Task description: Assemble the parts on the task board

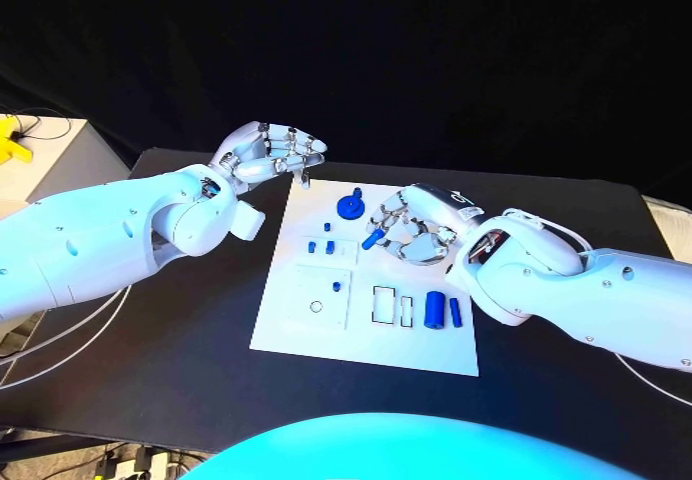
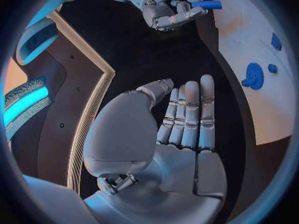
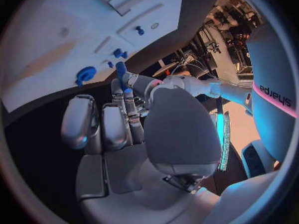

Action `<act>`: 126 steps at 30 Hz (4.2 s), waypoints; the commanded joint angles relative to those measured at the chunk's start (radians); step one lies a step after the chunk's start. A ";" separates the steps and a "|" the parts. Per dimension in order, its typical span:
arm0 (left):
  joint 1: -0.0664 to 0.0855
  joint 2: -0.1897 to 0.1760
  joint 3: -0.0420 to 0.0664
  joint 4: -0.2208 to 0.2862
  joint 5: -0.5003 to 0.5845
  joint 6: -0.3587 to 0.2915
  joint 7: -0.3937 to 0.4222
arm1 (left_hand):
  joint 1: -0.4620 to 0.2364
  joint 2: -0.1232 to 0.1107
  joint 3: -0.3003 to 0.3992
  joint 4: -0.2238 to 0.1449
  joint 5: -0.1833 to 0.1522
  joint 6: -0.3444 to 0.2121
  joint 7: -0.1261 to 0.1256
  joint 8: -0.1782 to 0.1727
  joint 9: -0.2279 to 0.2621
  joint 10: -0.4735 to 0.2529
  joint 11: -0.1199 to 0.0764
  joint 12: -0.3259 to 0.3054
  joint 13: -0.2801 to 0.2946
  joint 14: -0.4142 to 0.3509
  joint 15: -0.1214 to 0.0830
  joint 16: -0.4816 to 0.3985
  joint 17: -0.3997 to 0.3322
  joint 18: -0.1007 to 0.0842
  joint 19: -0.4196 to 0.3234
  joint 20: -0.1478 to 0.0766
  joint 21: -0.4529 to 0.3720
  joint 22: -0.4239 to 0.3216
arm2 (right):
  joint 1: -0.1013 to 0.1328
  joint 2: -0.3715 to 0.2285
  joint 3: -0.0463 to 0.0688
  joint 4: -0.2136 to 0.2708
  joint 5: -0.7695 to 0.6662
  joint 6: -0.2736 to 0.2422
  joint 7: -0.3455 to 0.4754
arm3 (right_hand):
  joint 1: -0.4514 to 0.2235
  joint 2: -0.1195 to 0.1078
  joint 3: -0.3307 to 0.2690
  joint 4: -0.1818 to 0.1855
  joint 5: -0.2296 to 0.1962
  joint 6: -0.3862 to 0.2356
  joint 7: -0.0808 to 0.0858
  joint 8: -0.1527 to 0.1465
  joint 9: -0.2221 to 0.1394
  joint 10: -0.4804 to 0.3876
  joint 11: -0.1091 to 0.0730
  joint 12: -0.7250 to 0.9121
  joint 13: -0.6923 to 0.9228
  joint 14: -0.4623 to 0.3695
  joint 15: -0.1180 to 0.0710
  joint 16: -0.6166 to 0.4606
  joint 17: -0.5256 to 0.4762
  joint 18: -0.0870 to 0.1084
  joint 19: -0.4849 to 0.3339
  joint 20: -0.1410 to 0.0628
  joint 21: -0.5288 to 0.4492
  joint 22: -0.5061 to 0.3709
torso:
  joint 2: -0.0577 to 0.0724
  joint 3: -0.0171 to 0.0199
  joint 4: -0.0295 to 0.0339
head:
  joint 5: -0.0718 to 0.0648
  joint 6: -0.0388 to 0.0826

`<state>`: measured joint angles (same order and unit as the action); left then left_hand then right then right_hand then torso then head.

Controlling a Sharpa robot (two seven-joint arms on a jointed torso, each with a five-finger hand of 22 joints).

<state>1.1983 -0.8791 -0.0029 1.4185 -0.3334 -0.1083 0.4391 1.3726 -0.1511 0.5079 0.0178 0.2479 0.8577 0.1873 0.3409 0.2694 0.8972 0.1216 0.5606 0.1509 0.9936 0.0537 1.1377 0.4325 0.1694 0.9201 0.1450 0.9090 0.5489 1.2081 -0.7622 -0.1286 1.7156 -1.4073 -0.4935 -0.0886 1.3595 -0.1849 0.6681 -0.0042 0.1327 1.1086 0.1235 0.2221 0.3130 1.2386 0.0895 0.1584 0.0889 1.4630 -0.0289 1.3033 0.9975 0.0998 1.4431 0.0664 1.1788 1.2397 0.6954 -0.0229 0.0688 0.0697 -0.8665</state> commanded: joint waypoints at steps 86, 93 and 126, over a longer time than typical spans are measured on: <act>0.001 0.023 0.001 -0.003 0.006 0.019 -0.007 | 0.000 0.007 -0.007 -0.002 0.002 -0.010 0.005 0.003 -0.005 -0.001 0.006 -0.005 -0.005 -0.005 0.000 -0.008 -0.002 0.014 -0.006 0.002 0.001 0.001 | -0.095 0.270 -0.042 -0.109 -0.223 0.233 -0.047 | -0.092 -0.048 -0.054 -0.009 0.034 -0.171 0.058 -0.078 0.021 -0.116 0.022 -0.086 -0.024 -0.053 0.048 -0.071 -0.138 0.021 -0.087 0.042 -0.192 -0.138 | 0.000 -0.0003 -0.0011 | 0.041 -0.006; 0.001 0.023 0.001 -0.003 0.006 0.019 -0.008 | 0.000 0.007 -0.007 -0.002 0.002 -0.010 0.005 0.003 -0.005 -0.001 0.006 -0.005 -0.005 -0.005 0.000 -0.008 -0.002 0.014 -0.006 0.002 0.001 0.001 | -0.095 0.266 -0.043 -0.113 -0.215 0.202 -0.046 | -0.087 -0.054 -0.109 -0.014 0.030 -0.206 0.069 -0.102 0.014 -0.206 0.036 -0.071 -0.021 -0.104 0.062 -0.108 -0.221 0.043 -0.137 0.060 -0.308 -0.222 | -0.001 0.0001 -0.0002 | 0.040 -0.006; -0.003 0.019 -0.005 -0.012 0.014 0.025 -0.007 | -0.005 0.007 -0.010 0.001 0.002 -0.012 0.006 0.003 -0.006 -0.002 0.007 -0.006 -0.007 -0.005 0.001 -0.008 -0.002 0.014 -0.007 0.003 0.000 0.000 | -0.009 -0.118 -0.034 0.018 0.478 0.089 0.234 | -0.067 -0.018 -0.162 0.011 0.123 -0.110 0.034 -0.068 0.022 -0.051 -0.014 0.143 0.013 -0.058 0.022 -0.045 -0.142 0.026 -0.070 0.029 -0.231 -0.155 | -0.014 -0.0002 -0.0189 | -0.019 0.014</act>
<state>1.1963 -0.8625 -0.0080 1.4038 -0.3303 -0.0991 0.4240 1.3726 -0.1511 0.5022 0.0180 0.2479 0.8506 0.1944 0.3408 0.2644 0.8972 0.1216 0.5606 0.1457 0.9936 0.0537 1.1338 0.4318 0.1694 0.9201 0.1450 0.9090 0.5483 1.1978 -0.8630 -0.1623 1.7212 -1.1379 -0.4435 0.0720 1.3062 -0.2035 0.5123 0.0027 0.2484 0.9878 0.1593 0.1481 0.3328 1.1692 0.0838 0.2904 0.0960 1.3929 -0.0024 1.2439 0.8280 0.1396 1.3611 0.0998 0.9225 1.0661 0.6860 -0.0227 0.0534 0.0681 -0.8591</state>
